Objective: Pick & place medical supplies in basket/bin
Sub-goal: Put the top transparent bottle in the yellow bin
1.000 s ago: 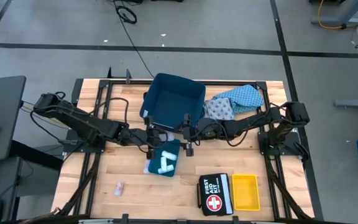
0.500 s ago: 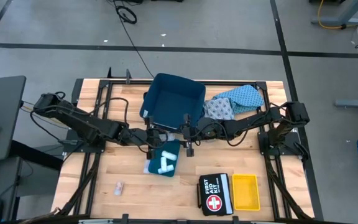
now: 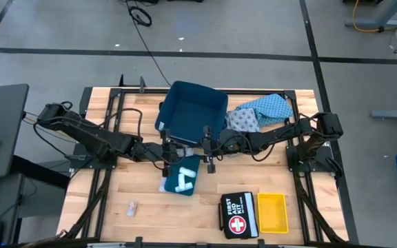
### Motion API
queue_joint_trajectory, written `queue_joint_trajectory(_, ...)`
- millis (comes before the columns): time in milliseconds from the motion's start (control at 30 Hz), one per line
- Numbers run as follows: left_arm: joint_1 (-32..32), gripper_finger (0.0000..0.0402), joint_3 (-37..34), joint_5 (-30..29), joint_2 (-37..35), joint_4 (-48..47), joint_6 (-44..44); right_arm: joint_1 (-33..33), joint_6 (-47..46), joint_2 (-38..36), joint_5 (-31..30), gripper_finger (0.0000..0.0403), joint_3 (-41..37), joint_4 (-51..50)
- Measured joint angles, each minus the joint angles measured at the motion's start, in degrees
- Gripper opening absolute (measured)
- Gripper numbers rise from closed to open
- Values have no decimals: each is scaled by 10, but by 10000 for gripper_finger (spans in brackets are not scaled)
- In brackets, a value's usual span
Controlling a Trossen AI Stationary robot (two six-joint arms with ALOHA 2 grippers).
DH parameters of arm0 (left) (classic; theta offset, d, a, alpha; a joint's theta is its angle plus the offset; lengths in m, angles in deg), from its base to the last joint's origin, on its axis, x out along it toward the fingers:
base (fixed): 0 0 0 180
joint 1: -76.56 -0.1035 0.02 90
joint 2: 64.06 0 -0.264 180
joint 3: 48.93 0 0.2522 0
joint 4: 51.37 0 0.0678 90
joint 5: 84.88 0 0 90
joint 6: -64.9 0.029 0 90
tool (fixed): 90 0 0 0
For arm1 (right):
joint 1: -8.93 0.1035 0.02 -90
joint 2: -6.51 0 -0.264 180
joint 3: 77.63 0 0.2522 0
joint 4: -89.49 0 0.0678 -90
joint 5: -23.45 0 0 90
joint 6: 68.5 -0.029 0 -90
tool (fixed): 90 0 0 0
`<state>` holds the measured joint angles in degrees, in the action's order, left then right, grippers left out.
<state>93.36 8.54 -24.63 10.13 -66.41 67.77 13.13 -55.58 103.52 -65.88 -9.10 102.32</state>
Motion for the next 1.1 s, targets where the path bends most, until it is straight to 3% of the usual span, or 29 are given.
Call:
queue_joint_trajectory(733,1,136,0,22,0,-1,12,1,11,0,9,139,0,1)
queue_joint_trajectory(1100,2,190,0,55,-4,-22,36,9,5,0,15,139,0,-9)
